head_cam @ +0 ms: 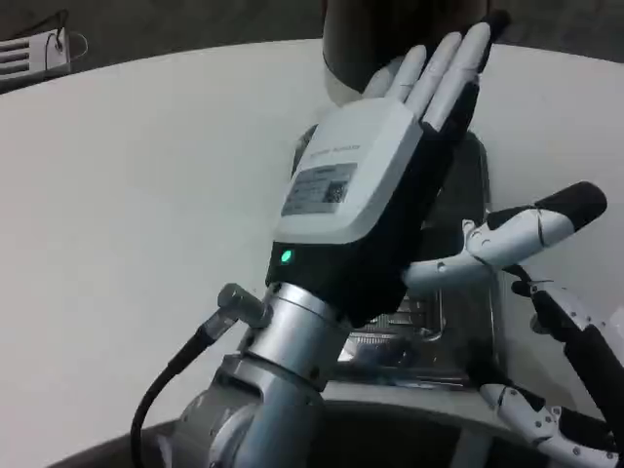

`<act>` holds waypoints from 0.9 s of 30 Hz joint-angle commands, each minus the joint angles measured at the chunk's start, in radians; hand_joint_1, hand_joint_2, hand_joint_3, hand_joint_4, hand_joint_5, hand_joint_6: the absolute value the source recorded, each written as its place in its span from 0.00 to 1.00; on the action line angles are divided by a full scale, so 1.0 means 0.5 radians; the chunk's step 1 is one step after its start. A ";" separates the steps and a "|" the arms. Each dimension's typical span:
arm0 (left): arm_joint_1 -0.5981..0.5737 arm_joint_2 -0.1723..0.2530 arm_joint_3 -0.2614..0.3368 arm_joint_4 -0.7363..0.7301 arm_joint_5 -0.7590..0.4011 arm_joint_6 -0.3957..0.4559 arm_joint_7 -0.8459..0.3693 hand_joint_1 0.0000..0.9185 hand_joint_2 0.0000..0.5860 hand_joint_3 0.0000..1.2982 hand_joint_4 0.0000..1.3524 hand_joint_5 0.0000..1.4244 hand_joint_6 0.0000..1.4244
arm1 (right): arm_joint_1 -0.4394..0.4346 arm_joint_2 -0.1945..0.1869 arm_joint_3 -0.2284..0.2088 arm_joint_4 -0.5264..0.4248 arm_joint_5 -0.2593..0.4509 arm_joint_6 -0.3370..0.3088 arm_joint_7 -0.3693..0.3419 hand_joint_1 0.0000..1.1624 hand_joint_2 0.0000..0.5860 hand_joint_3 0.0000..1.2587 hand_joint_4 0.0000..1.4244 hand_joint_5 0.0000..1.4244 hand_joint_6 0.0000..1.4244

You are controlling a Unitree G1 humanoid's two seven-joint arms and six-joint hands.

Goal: Grasp the cup under the faucet to collect the drink, then remove the cup.

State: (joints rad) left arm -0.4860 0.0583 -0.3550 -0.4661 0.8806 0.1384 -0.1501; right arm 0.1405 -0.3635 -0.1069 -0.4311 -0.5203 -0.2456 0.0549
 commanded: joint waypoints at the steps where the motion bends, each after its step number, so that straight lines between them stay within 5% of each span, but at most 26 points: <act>1: 0.000 0.030 -0.057 0.010 0.007 -0.028 -0.069 0.00 0.26 0.00 0.00 0.00 0.00 | -0.018 -0.001 0.012 0.019 0.026 0.011 0.003 0.28 0.64 0.04 0.06 0.11 0.23; 18: -0.016 -0.009 -0.138 0.005 0.058 0.004 -0.094 0.00 0.26 0.00 0.00 0.00 0.00 | 0.018 -0.021 -0.017 0.006 0.068 -0.007 0.002 0.28 0.64 0.04 0.06 0.11 0.23; 27: 0.187 -0.014 -0.023 -0.182 0.068 -0.092 0.229 0.00 0.26 0.00 0.00 0.00 0.00 | 0.009 -0.033 -0.020 0.024 0.109 -0.002 0.012 0.28 0.64 0.04 0.06 0.11 0.23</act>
State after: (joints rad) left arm -0.4348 0.0576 -0.3867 -0.5122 0.9140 0.1274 -0.0983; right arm 0.1419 -0.3734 -0.1137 -0.4288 -0.4816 -0.2439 0.0550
